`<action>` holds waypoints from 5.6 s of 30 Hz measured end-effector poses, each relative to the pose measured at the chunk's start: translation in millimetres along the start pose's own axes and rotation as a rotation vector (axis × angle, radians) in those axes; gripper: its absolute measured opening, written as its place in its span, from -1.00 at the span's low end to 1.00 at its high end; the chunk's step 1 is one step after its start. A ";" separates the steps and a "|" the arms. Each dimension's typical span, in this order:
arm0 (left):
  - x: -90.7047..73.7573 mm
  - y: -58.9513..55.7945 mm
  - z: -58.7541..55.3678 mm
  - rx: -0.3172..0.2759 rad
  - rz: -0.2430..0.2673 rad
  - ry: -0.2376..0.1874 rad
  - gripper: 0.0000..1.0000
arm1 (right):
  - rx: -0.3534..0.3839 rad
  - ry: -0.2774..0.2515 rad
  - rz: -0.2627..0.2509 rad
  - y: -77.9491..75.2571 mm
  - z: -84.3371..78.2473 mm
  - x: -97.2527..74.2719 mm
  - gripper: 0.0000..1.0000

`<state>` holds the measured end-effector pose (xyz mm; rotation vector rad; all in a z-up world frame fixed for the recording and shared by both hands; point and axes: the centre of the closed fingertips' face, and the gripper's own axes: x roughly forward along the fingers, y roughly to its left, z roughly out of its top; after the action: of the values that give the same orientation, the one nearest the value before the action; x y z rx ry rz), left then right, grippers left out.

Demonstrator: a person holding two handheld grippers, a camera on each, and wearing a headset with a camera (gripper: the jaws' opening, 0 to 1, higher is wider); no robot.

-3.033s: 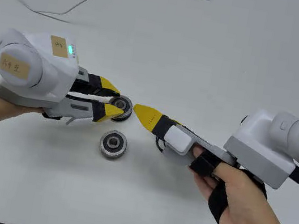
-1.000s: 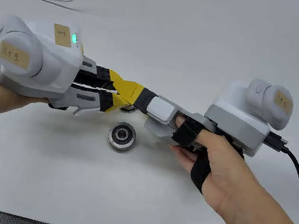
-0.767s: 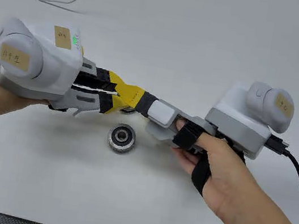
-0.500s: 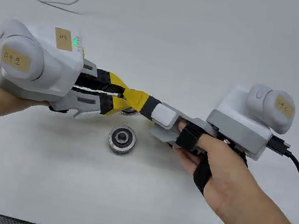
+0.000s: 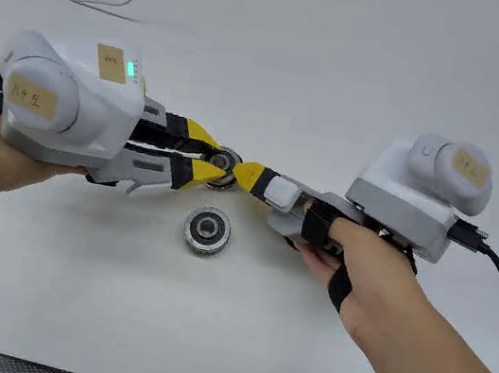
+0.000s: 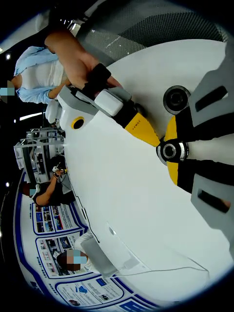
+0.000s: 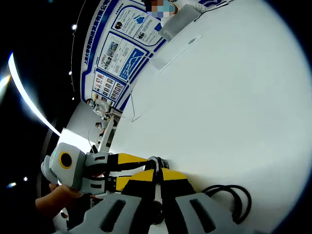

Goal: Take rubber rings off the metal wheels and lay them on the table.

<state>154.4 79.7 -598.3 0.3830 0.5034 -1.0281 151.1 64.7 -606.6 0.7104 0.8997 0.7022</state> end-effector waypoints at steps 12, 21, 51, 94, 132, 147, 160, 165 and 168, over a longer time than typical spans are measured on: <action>-0.4 -0.3 0.0 0.001 0.002 0.000 -0.74 | 0.029 0.012 -0.041 0.4 0.5 -1.7 -0.97; -0.6 -0.2 0.0 -0.003 0.001 0.002 -0.75 | 0.069 0.016 -0.038 -1.3 3.2 1.1 -0.99; -0.8 0.2 0.0 -0.006 0.003 -0.004 -0.75 | 0.014 0.020 0.027 16.4 2.7 7.3 -1.00; -22.6 10.5 11.9 -0.042 0.074 -0.056 -0.60 | 0.069 -0.015 0.042 23.3 11.5 8.0 -0.98; -79.9 3.4 38.9 -0.154 0.205 -0.191 -0.03 | 0.128 -0.121 -0.058 -15.7 15.0 -76.9 -0.98; -85.1 -4.0 39.7 -0.173 0.208 -0.203 -0.02 | 0.092 -0.102 -0.173 -42.8 3.5 -88.5 -0.96; -87.5 -8.9 36.2 -0.187 0.215 -0.201 -0.02 | -0.088 -0.068 -0.257 -54.8 1.2 -95.1 -0.81; -87.8 -9.6 32.3 -0.208 0.226 -0.201 -0.01 | -0.193 -0.086 -0.250 -50.2 8.6 -98.4 -0.73; -93.0 -3.0 31.5 -0.241 0.275 -0.221 0.06 | -0.271 -0.112 -0.234 -42.4 16.1 -102.4 -0.63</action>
<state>119.4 127.8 -520.1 0.1171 0.3579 -0.7230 129.9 -43.7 -588.1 0.3917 0.7529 0.5561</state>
